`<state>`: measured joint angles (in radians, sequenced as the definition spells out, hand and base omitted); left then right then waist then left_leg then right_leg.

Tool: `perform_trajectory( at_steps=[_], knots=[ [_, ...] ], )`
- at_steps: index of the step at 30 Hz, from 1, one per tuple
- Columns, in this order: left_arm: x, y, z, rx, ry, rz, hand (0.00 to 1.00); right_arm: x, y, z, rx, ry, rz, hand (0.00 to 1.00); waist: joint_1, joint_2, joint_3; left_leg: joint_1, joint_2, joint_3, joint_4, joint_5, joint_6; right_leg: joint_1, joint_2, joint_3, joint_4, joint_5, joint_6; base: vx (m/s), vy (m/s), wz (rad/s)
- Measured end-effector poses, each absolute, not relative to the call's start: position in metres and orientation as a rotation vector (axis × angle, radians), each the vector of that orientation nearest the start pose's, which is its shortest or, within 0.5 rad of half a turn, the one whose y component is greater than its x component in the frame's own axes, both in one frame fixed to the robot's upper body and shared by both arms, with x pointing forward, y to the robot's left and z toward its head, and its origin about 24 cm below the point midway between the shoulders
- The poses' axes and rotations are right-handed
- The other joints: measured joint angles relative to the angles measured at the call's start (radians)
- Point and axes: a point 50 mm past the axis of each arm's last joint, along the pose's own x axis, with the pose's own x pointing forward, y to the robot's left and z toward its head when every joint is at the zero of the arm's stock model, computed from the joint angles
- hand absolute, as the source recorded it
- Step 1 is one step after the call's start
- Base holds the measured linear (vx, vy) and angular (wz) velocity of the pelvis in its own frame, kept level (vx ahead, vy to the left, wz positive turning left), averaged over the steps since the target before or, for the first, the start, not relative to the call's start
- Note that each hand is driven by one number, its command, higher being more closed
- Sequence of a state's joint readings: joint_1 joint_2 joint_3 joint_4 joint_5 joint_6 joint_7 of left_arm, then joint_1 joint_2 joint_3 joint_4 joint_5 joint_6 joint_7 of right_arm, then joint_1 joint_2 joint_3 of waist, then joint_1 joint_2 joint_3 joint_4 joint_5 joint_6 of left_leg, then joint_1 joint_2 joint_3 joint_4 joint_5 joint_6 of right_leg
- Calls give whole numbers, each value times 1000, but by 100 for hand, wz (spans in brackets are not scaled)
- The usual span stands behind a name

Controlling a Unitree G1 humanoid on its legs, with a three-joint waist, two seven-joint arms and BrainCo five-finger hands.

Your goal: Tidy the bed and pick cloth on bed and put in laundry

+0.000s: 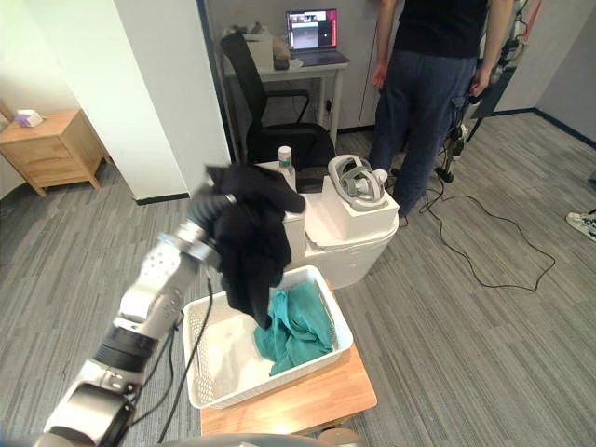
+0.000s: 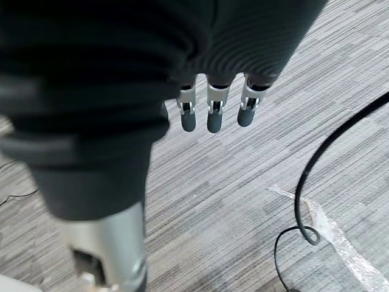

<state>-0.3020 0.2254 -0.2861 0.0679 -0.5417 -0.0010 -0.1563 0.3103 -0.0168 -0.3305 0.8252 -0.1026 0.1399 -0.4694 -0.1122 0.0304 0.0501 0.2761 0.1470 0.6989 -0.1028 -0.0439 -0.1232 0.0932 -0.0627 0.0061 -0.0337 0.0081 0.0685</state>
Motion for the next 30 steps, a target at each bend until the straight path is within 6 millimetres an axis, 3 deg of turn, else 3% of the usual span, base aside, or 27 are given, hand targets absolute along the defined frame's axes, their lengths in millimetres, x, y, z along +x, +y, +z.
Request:
perform_trajectory(
  at_steps=[7, 11, 16, 18, 23, 24, 30],
  knots=[
    [265, 69, 26, -250, 180, -507, 100, 16, -223, -155, -260, 1289, -730, 0, -6, -6, 13, -12, -5, 0, 0, 0, 1, -16, -5, 1, 7, -1, 1, -33, -15, 0],
    [249, 72, -10, -217, 348, -425, 100, 17, -221, -155, -272, 1288, -707, 0, -12, -3, 18, -6, -5, 4, 4, 0, 1, -14, -4, 0, 11, -1, 1, -37, -16, -2],
    [236, 94, -47, -53, 488, -233, 100, 16, -219, -155, -299, 1287, -668, 0, -18, -6, 20, -7, -5, 5, 4, 1, 1, -16, -5, -2, 11, -1, 2, -51, -16, 0],
    [235, 114, -58, -1, 533, -109, 100, 18, -218, -155, -313, 1280, -649, 0, -28, -8, 21, -14, -5, 5, 2, 1, 2, -22, -5, -3, 9, -2, 2, -33, -8, 0],
    [242, 154, -67, 124, 569, 75, 100, 22, -219, -155, -342, 1271, -608, 0, -42, -9, 34, -40, -5, 6, 3, 1, 2, -58, -4, -2, 7, -2, 3, -32, -15, -5],
    [247, 163, -65, 145, 563, 106, 0, 25, -218, -155, -347, 1267, -594, 0, -46, -11, 41, -51, -6, 6, 5, 7, 3, -68, -4, -2, 8, 3, 5, 22, -27, -6],
    [256, 186, -58, 198, 537, 201, 0, 34, -221, -154, -347, 1243, -560, 0, -64, 8, 77, -49, -5, 7, 6, 8, 4, -72, 0, 0, 13, 6, 5, 16, -16, -4]
  ],
)
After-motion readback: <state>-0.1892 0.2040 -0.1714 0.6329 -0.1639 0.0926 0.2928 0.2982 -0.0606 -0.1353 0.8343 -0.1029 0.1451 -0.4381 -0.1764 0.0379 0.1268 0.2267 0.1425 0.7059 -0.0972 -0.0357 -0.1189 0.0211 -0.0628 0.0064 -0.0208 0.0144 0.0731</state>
